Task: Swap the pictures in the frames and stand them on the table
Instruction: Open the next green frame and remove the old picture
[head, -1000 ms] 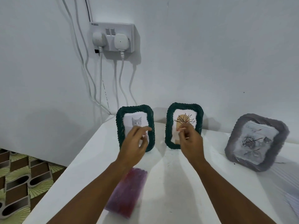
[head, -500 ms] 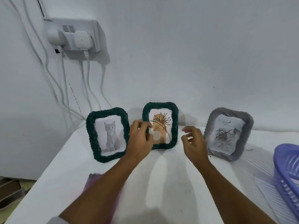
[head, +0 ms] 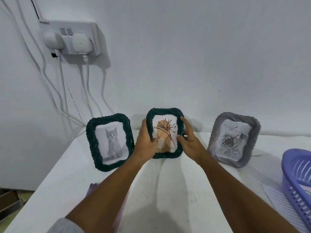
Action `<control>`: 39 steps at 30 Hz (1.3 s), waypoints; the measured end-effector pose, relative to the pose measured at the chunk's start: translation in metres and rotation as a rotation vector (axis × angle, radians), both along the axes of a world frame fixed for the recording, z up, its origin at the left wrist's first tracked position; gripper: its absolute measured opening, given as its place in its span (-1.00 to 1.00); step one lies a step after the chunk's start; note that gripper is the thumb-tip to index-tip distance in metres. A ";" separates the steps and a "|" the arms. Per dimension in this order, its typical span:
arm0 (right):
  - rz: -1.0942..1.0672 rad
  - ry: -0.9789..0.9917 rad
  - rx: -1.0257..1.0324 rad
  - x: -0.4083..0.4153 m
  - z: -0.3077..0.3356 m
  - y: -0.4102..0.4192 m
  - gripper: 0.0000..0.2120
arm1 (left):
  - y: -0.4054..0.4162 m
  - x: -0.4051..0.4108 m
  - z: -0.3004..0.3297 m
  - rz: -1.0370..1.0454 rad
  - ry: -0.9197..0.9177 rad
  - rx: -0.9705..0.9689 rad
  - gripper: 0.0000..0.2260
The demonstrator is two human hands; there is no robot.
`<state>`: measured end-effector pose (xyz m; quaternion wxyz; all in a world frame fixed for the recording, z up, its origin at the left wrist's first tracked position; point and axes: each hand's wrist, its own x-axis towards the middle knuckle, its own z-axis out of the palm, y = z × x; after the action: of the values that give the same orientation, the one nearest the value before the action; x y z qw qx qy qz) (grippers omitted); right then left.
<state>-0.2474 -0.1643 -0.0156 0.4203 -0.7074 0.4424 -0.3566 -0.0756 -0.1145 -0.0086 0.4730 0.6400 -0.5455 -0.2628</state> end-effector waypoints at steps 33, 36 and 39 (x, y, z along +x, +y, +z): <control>-0.091 -0.573 0.487 -0.028 0.001 0.138 -0.59 | 0.144 -0.019 0.011 -0.069 0.851 -0.009 -0.53; -0.070 -0.120 0.348 -0.032 -0.001 0.139 -0.73 | 0.148 -0.019 0.014 -0.070 0.632 0.010 -0.54; -0.170 0.001 0.112 -0.030 0.011 0.137 -0.73 | 0.152 -0.019 0.018 -0.076 0.124 0.045 -0.49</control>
<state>-0.2777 -0.0276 -0.0045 0.4271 -0.6430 0.5202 -0.3653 -0.0942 0.0374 0.0098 0.4809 0.6120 -0.5330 -0.3318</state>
